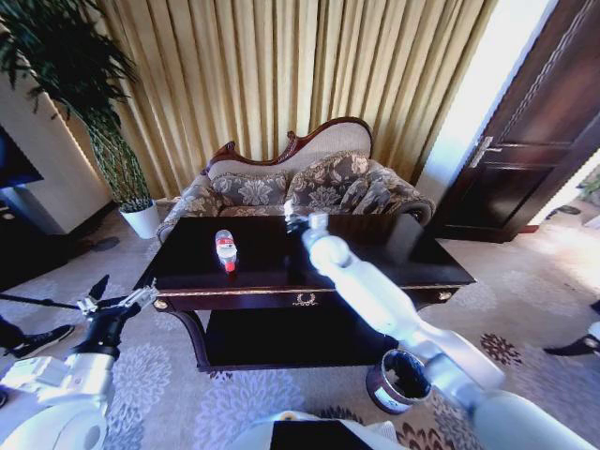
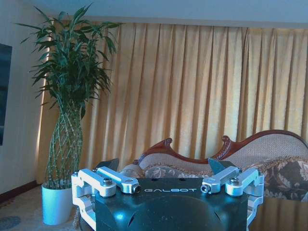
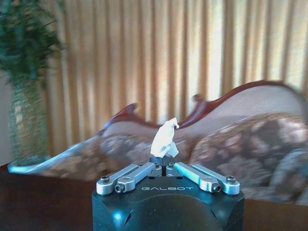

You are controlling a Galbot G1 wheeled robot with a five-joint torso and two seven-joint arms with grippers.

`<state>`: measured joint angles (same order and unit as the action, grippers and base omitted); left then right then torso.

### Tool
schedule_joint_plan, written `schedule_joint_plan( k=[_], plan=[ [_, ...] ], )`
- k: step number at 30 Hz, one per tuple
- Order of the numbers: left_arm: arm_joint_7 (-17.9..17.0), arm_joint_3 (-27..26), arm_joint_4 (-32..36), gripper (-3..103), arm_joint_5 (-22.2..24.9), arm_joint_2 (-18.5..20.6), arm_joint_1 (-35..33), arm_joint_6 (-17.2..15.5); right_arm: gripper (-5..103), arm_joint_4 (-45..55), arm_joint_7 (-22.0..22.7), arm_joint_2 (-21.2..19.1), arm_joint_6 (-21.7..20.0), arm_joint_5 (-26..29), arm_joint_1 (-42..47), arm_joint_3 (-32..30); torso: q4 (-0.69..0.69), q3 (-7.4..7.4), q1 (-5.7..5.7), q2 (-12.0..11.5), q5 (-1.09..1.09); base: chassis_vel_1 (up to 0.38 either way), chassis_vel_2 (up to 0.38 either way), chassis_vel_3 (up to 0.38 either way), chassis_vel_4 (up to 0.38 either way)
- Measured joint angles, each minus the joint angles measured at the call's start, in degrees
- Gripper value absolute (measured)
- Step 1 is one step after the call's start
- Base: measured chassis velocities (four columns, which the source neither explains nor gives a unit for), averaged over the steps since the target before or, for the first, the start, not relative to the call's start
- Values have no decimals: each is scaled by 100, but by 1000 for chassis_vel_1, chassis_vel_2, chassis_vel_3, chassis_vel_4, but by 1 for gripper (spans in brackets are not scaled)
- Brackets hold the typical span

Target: Move to the front of the table and place the trash on the table into the trash bin.

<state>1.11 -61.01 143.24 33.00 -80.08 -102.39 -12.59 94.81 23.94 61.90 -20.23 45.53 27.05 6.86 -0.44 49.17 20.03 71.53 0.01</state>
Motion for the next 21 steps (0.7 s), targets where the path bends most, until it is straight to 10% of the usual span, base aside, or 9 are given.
schedule_joint_plan(
  k=[13,21],
  plan=[
    [13,1,-181,100,317,221,179,-4,0,1878,-474,-1384,435,12,2715,-2237,2,-1,-1,0,-3,0,0,0,0],
    [93,90,-509,100,317,348,506,-132,0,2827,-502,-1385,538,-119,4623,-3559,-1,-1,0,0,-3,0,0,0,0]
  ],
)
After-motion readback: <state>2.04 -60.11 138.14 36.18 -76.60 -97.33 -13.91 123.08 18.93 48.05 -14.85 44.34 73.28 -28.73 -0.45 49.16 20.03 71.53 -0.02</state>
